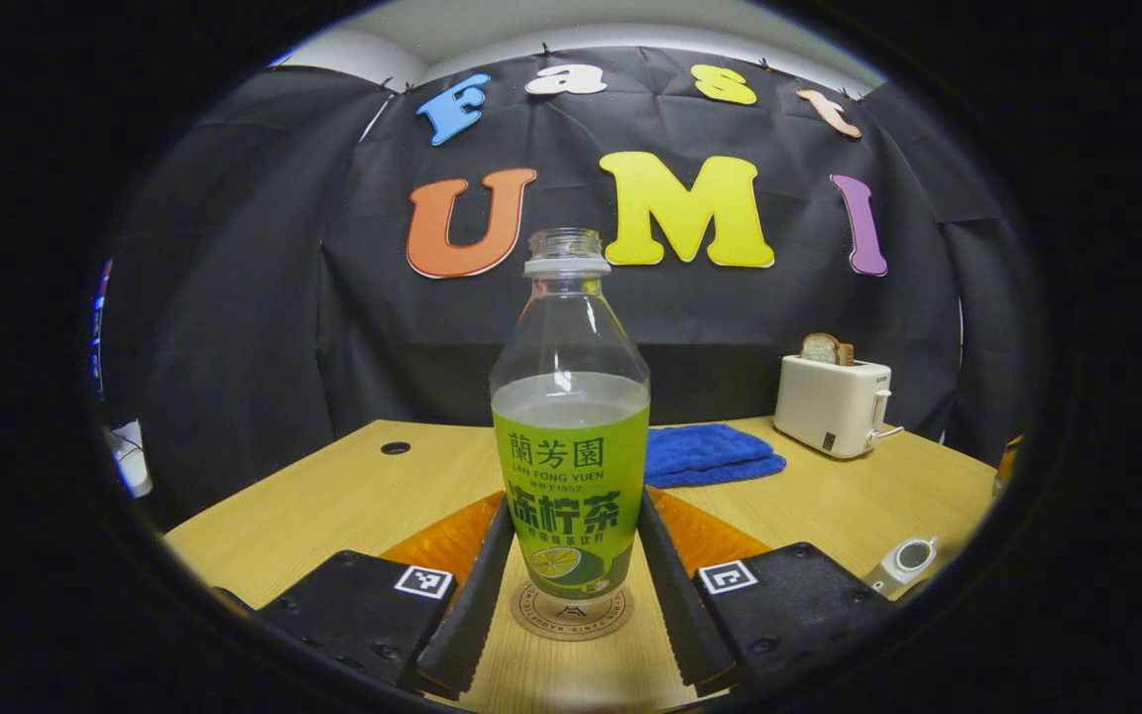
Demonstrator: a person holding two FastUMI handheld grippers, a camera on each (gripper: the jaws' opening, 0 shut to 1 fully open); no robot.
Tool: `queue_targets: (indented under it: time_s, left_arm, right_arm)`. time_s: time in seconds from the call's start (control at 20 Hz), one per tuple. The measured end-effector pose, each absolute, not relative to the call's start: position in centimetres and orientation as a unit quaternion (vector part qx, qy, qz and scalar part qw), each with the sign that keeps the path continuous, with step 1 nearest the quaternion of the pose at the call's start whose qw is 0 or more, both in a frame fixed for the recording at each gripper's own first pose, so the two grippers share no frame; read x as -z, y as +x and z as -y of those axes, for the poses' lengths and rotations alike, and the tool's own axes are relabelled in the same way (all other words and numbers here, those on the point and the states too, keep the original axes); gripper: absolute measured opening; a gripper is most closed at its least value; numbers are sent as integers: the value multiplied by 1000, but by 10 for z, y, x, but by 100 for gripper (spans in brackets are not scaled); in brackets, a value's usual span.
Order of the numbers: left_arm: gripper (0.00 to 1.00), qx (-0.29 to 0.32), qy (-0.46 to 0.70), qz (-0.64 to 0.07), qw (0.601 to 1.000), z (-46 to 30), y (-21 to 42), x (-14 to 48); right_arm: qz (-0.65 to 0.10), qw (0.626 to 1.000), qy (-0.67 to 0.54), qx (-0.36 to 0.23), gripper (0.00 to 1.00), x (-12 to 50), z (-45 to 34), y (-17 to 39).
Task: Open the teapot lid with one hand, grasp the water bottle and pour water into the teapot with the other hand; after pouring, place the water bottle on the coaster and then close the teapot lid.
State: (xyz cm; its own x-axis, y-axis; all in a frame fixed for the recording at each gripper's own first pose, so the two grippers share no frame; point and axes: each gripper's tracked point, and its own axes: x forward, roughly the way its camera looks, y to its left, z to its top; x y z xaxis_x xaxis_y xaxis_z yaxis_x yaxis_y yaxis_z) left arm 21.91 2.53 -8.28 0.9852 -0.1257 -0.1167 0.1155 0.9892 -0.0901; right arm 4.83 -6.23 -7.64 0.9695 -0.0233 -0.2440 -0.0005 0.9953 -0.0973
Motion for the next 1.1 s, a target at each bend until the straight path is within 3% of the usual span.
queue_targets:
  time_s: [0.8, 0.9, 1.1]
  left_arm:
    - [76, 52, -20, -115, 992, -25, 231, 127]
    - [80, 51, -23, -116, 992, -24, 230, 126]
    - [100, 44, -22, -111, 993, -28, 225, 119]
  right_arm:
    - [-133, 990, -56, 6, 0, 84, 60, 54]
    - [-132, 990, -55, 5, 0, 83, 59, 53]
    - [-132, 990, -55, 2, 0, 84, 55, 52]
